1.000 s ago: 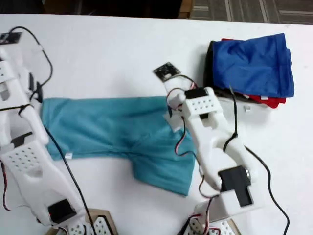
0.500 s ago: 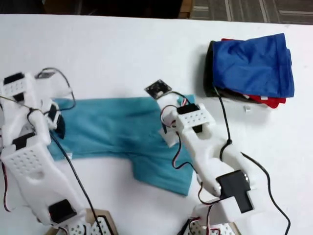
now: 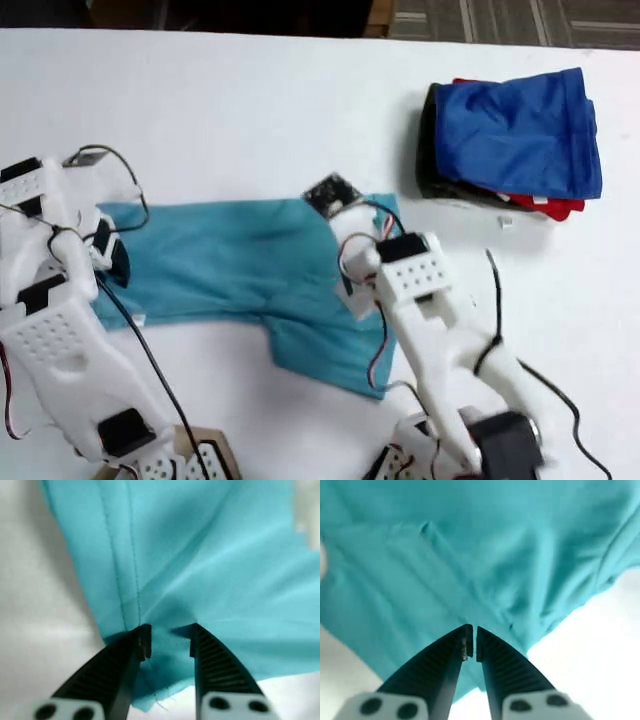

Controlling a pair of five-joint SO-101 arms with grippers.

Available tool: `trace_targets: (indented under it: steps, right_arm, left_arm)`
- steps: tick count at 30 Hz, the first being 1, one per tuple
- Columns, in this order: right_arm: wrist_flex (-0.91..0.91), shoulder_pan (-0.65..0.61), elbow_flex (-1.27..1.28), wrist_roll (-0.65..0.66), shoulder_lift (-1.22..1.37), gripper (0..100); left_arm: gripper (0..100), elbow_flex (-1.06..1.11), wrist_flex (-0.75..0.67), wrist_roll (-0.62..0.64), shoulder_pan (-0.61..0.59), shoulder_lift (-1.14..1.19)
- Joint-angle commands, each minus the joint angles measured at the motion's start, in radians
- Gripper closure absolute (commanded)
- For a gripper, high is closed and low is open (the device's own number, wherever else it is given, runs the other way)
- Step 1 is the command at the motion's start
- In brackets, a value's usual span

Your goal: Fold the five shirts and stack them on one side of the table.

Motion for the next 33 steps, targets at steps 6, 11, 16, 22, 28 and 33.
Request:
trace_targets:
  steps: [6, 11, 16, 22, 28, 33]
  right_arm:
    - [0.094, -0.136, 0.161, 0.133, -0.213, 93.2]
    - [0.153, -0.266, 0.167, 0.143, -0.219, 77.3]
    - [0.154, -0.473, 0.206, 0.143, -0.217, 75.8]
    - [0.027, -0.496, 0.316, 0.143, -0.216, 75.8]
    - [0.002, -0.496, 0.327, 0.143, -0.200, 75.6]
    - [-0.082, -0.495, 0.328, 0.144, -0.019, 75.6]
  left_arm:
    - [84, 0.002, -0.012, -0.020, -0.028, -0.210]
    - [84, 0.004, 0.041, -0.017, -0.032, -0.313]
    - [84, 0.004, 0.095, -0.021, -0.092, -0.345]
    - [84, 0.004, 0.100, -0.043, -0.158, -0.382]
    - [84, 0.002, 0.101, -0.048, -0.196, -0.382]
    - [84, 0.002, 0.101, -0.046, -0.210, -0.382]
